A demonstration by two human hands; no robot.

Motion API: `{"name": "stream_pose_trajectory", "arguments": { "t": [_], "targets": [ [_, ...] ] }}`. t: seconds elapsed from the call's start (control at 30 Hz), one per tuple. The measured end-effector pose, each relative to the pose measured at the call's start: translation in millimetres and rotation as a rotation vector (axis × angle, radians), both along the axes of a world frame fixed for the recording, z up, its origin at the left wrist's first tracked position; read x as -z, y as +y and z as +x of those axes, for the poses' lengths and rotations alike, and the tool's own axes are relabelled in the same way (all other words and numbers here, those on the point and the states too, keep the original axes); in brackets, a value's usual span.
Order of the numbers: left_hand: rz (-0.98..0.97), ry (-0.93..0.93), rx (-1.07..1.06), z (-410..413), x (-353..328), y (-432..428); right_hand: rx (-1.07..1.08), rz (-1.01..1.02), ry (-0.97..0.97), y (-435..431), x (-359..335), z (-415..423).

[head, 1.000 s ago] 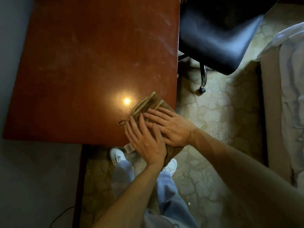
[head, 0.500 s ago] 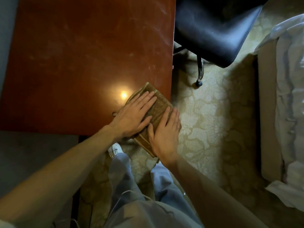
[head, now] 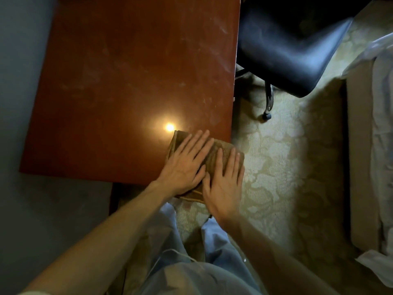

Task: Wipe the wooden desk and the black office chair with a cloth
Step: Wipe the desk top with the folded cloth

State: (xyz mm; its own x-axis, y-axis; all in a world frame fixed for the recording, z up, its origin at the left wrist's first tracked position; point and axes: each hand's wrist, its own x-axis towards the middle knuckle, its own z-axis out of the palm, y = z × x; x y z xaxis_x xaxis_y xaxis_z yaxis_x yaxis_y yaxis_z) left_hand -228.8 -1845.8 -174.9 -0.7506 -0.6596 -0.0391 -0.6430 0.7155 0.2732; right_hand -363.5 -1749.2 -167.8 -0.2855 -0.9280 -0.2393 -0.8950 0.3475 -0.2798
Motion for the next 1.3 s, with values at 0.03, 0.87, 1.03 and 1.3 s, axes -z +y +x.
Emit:
{"name": "stream_pose_trajectory", "arguments": {
  "t": [0.03, 0.87, 1.03, 1.3],
  "targets": [
    [-0.001, -0.018, 0.089, 3.3, 3.2, -6.7, 0.023, 0.004, -0.007, 0.1, 2.3, 4.1],
    [0.062, 0.089, -0.105, -35.4, 9.9, -147.8, -0.165, -0.205, 0.134, -166.6, 30.9, -52.5],
    [0.043, 0.049, -0.144, -47.7, 9.2, -186.1, -0.196, -0.265, 0.146, -209.3, 36.4, -68.0],
    [0.022, 0.026, -0.165, -71.8, 8.7, -258.5, -0.208, -0.308, 0.142, -283.6, 40.7, -92.9]
  ]
}}
